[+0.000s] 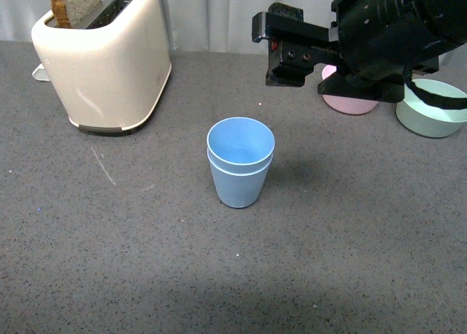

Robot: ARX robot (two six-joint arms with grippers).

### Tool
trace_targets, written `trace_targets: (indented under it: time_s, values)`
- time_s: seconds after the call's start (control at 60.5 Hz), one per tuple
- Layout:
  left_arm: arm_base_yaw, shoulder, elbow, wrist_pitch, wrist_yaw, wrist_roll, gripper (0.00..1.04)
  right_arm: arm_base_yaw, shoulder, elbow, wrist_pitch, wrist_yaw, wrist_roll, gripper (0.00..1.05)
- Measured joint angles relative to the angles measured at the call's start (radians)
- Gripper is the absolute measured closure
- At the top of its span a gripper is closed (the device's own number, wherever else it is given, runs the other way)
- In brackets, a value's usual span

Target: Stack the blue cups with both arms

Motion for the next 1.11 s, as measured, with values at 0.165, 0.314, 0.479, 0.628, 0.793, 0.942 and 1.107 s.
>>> trace_targets:
  time_s: [0.165,0.314,0.479,0.628,0.793,0.942,1.107]
  values:
    - [0.0,0.0,0.0,0.0,0.002,0.0,0.07,0.007,0.017,-0.229,0.584,0.386,-0.161,0.28]
    - [0.0,0.0,0.0,-0.001,-0.004,0.0,0.07,-0.06,-0.065,-0.515,1.123,0.465,-0.255,0.53]
    - [0.0,0.0,0.0,-0.001,0.0,0.0,0.07,-0.136,-0.249,-0.676,1.221,0.405,-0.28,0.81]
    - [0.0,0.0,0.0,-0.002,0.0,0.0,0.07,-0.183,-0.351,-0.79,1.201,0.352,-0.29,1.04]
    - [0.0,0.0,0.0,-0.002,-0.001,0.0,0.07,-0.227,-0.487,-0.874,1.156,0.303,-0.29,1.04]
    - [0.0,0.0,0.0,-0.002,0.0,0.0,0.07,-0.266,-0.609,-0.937,1.092,0.272,-0.29,1.04]
    - [0.0,0.0,0.0,-0.002,-0.001,0.0,0.07,-0.293,-0.737,-0.982,1.01,0.241,-0.29,1.04]
